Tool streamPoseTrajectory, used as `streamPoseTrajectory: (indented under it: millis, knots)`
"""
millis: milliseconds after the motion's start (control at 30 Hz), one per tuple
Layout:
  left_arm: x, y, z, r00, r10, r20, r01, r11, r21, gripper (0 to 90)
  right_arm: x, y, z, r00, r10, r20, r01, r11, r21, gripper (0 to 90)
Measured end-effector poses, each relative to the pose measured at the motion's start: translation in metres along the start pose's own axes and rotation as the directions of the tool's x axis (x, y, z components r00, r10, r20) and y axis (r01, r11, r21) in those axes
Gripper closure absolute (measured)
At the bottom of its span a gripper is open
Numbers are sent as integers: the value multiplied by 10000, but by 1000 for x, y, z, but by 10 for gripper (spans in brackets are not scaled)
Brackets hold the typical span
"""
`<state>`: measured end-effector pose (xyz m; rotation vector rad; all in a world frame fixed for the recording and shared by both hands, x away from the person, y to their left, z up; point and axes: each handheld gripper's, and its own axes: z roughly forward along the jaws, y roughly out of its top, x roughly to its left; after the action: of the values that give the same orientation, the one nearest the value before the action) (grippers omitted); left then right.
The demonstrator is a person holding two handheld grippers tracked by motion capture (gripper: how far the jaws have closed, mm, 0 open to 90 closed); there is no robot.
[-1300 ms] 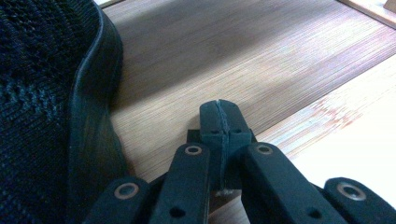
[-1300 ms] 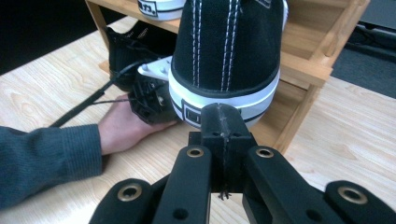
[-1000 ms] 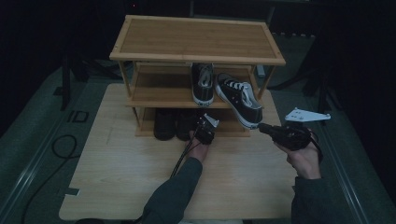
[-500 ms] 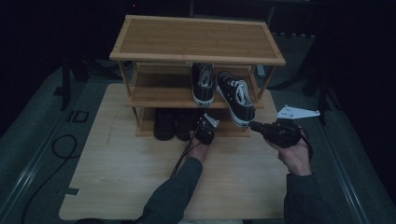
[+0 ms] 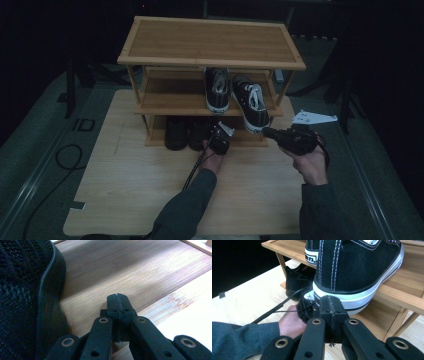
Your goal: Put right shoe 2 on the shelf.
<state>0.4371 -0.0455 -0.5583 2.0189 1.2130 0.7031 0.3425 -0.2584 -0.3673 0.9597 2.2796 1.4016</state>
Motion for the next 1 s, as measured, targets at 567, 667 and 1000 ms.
streamPoseTrajectory:
  millis: [567, 667, 1000]
  knots:
    - [0, 0, 0, 10000, -35, -24, 35, 10000, -37, 900, 2, 6, 11, 10000, 6, -78, -6, 10000, -60, 900]
    - [0, 0, 0, 10000, -32, -18, 32, 10000, -39, 900, 1, 6, 12, 10000, 12, -43, -13, 10000, -57, 900]
    - [0, 0, 0, 10000, -32, -19, 32, 10000, -37, 900, -1, 7, 16, 9999, 106, -60, -106, 9999, -48, 900]
